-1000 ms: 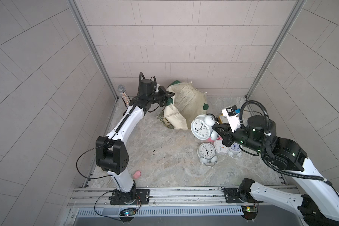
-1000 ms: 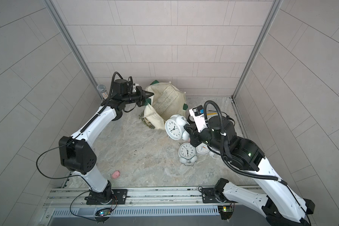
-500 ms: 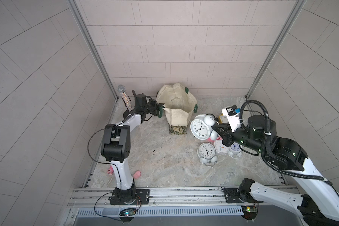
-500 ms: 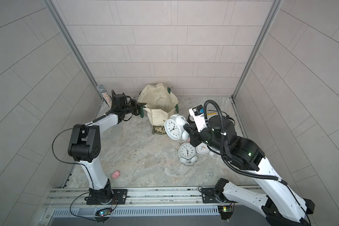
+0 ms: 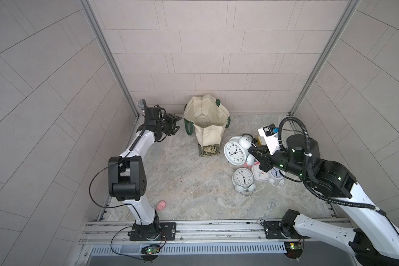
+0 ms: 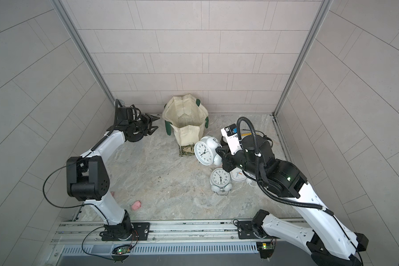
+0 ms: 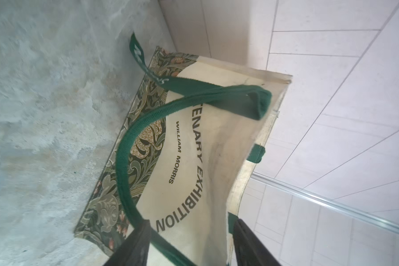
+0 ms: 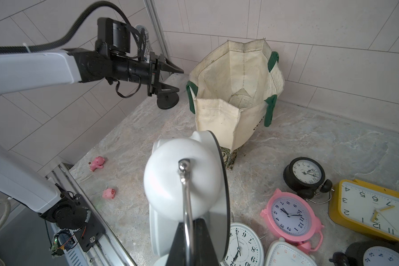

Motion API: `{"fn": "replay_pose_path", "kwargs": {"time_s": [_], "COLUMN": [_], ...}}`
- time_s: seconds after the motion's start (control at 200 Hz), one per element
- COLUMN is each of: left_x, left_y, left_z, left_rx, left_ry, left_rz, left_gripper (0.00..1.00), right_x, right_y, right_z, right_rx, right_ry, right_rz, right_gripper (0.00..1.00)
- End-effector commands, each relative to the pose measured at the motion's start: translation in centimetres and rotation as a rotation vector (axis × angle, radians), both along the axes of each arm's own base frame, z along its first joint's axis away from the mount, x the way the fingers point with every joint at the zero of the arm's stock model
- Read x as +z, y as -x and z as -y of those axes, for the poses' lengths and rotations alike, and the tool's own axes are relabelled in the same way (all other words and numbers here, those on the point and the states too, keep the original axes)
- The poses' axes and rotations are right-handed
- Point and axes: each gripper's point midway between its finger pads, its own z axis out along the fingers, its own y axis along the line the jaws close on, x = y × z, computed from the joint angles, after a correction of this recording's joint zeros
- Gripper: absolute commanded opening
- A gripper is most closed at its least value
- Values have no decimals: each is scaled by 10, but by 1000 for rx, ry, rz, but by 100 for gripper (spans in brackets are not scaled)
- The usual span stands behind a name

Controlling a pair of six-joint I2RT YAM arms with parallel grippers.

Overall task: Take the alarm clock out of the canvas bag
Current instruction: Place the canvas bag at the center of the board, then place the alarm at the center of the board.

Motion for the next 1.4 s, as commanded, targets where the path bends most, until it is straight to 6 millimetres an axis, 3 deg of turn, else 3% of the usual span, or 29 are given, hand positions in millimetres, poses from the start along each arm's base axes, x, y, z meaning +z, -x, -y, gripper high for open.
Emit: {"fn": "replay_pose_path", "kwargs": {"time_s": [0.0,0.26,0.465,0.661,0.906,1.396], "left_x": [34,58,69,60,54,37], "left_y": [22,65,95,103,100,104], "left_z": [-10,-49,-59,-70,-57,-52], "left_rx": [-42,9,32,126,105,98], "left_ry": [-169,-513,-679,-711,-639,-589], "left_rz": [65,108,217,333,407,384], "left_gripper": [66,68,68,63,59,57], "right_x": [15,-10,-43,-79,-116,-185], "right_y": [-5,-15,-17,-18,-46,-90], "right_z": [2,7,15,17,-6,-46], "right_rx": [-15,-29,-40,-68,-41,-13], "right_ry": [-63,-130,-224,-388,-556,-479], "right_rz": [47,-63,-222,-373,-452,-565], "right_gripper": [0,0,0,0,0,0]}}
